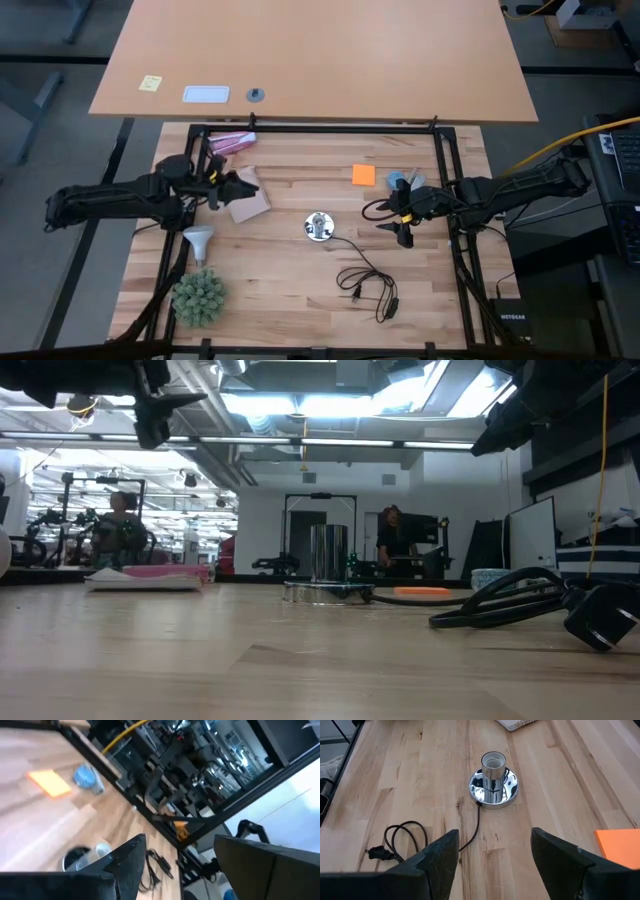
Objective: Screw lightbulb
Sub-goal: Move the potted plant on top of the table
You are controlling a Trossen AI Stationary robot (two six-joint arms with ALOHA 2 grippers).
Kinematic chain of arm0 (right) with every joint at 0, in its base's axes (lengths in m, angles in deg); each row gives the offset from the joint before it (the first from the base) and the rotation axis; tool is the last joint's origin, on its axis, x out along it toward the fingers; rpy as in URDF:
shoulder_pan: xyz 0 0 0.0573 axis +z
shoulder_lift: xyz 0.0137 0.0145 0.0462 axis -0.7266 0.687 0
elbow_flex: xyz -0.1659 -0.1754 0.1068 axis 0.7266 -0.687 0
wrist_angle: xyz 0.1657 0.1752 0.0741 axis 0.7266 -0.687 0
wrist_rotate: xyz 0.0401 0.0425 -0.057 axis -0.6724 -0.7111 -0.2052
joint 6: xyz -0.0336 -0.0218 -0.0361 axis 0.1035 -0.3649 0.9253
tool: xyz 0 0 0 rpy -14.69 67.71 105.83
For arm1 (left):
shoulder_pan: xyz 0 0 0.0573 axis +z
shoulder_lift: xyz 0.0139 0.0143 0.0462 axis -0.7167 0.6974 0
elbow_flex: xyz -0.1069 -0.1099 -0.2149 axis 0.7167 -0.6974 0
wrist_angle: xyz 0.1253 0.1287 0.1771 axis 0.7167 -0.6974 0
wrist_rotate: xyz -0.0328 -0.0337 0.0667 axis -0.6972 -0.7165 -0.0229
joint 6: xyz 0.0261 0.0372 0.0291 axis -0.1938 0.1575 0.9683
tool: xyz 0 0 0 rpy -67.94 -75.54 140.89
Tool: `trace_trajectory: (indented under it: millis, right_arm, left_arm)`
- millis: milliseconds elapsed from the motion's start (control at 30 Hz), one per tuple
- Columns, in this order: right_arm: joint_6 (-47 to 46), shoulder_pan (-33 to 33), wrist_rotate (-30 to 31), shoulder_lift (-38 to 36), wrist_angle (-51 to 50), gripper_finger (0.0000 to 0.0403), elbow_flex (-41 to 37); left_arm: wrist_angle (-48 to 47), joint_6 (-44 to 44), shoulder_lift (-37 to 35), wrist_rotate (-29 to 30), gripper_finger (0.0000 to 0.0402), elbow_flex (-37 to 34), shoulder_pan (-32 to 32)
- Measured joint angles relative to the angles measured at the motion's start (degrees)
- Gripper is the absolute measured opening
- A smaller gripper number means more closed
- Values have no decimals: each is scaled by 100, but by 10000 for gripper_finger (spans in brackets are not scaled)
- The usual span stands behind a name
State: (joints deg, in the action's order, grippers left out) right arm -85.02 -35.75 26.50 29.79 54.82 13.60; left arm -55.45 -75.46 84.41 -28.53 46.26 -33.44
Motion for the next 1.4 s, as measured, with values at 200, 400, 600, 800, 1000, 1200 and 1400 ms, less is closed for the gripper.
trace_trajectory:
  millis: [200, 400, 600, 800, 1000, 1200, 1400]
  right_arm:
    - [-9, 0, 0, 0, -2, 246, 0]
    - [-11, 0, 0, 0, -2, 246, 0]
    - [-11, 0, 0, 0, -2, 246, 0]
    - [-11, 0, -2, 0, -2, 246, 0]
    - [-11, 0, -2, 0, -2, 246, 0]
    - [-11, 0, -2, 0, -2, 246, 0]
    - [-11, 0, -2, 0, -2, 246, 0]
  left_arm:
    - [-197, -219, -52, 138, 224, 0, -372]
    - [-197, -216, -54, 303, 224, 3, -627]
    - [-1010, 106, -52, 545, 224, 628, -833]
    - [-2536, 683, -50, 1368, 224, 1835, -1049]
    - [-4419, 247, 168, 2256, 224, 2763, -1303]
    - [-5814, -932, 664, 2157, 224, 3255, -1548]
    - [-7440, -2712, 1393, 1027, 224, 3440, -1920]
